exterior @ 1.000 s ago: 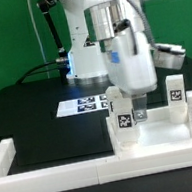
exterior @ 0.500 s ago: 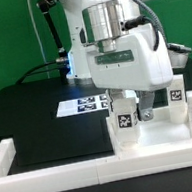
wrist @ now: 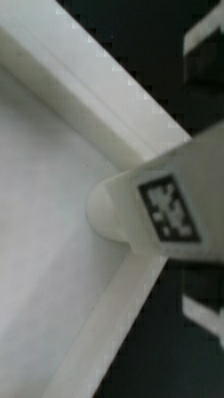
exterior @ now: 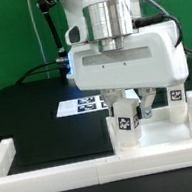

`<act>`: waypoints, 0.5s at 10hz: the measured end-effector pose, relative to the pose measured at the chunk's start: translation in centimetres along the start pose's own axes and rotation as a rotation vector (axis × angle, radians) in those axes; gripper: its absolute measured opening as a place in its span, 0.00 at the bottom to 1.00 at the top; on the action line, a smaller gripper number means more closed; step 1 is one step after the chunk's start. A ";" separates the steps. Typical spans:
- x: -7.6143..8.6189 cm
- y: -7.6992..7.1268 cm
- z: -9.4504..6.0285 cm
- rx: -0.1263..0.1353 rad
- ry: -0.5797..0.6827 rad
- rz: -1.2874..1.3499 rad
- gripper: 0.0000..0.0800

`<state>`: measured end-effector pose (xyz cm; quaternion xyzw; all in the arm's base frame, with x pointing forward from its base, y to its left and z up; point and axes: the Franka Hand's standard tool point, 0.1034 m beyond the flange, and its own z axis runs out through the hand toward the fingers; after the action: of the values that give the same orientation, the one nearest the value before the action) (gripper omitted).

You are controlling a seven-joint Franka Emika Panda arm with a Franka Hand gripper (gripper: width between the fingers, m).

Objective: Assemble square table

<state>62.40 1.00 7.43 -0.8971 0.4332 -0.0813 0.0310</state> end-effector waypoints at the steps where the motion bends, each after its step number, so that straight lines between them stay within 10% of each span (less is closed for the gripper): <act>1: -0.1 0.1 0.1 -0.003 -0.003 0.027 0.49; 5: 0.1 0.2 0.1 -0.005 -0.004 0.360 0.37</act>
Offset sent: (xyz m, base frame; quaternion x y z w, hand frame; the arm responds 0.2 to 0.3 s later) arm 0.0000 0.0000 0.0000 0.0000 0.0000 0.1938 0.9810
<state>62.27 0.80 7.28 -0.8052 0.5870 -0.0717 0.0435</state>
